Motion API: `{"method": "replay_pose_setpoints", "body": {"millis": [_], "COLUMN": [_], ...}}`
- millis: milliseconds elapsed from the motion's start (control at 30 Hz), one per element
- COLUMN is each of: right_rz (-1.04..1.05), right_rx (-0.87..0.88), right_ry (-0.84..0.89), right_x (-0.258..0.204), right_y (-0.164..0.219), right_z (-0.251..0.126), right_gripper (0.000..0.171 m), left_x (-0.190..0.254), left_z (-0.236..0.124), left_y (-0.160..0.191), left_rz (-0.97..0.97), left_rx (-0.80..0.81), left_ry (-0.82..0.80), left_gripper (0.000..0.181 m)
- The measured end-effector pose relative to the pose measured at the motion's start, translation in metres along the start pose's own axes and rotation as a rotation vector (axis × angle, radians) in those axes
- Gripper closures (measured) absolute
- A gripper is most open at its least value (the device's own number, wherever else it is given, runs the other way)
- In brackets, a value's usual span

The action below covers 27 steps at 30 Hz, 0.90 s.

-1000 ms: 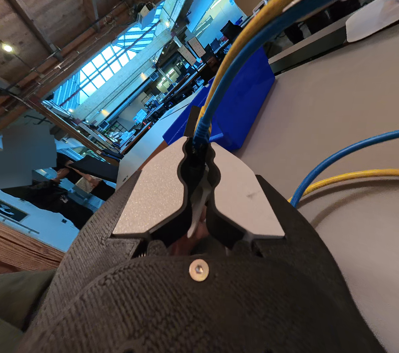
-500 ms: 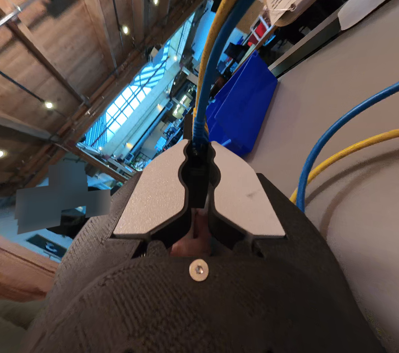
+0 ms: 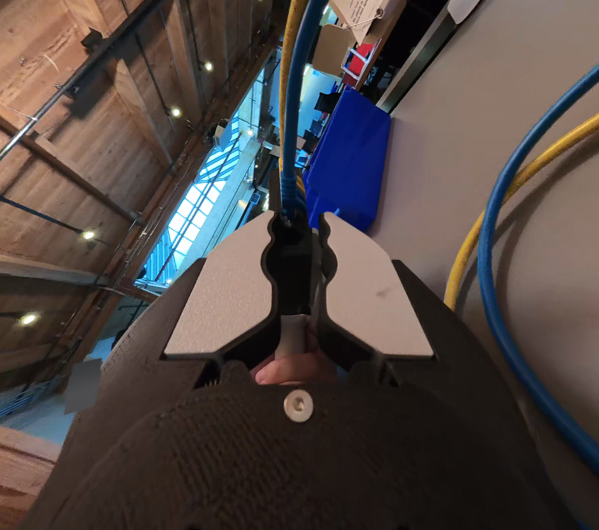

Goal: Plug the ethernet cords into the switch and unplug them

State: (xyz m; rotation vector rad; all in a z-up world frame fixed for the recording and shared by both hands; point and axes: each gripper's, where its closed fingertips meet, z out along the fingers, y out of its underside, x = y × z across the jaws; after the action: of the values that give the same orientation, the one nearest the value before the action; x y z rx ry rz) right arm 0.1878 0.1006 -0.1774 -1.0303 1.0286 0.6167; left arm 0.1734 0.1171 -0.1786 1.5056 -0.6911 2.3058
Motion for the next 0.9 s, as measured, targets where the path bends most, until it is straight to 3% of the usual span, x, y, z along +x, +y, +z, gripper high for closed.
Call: {"method": "replay_pose_setpoints", "body": {"millis": [233,900], "right_rz": [0.01,0.004], "right_rx": [-0.001,-0.013], "right_ry": [-0.044,-0.063], "right_x": [-0.0044,-0.0045], "right_y": [-0.0018,-0.0023], "right_z": [0.0009,0.0046], "right_gripper": [0.156,0.156], "left_x": [0.0031,0.0027], "left_z": [0.0013,0.0004], "left_y": [0.0026,0.002], "left_rz": [0.063,0.099], "left_rx": [-0.03,-0.015], "left_ry": [0.0,0.009], "left_gripper": [0.154,0.155]}}
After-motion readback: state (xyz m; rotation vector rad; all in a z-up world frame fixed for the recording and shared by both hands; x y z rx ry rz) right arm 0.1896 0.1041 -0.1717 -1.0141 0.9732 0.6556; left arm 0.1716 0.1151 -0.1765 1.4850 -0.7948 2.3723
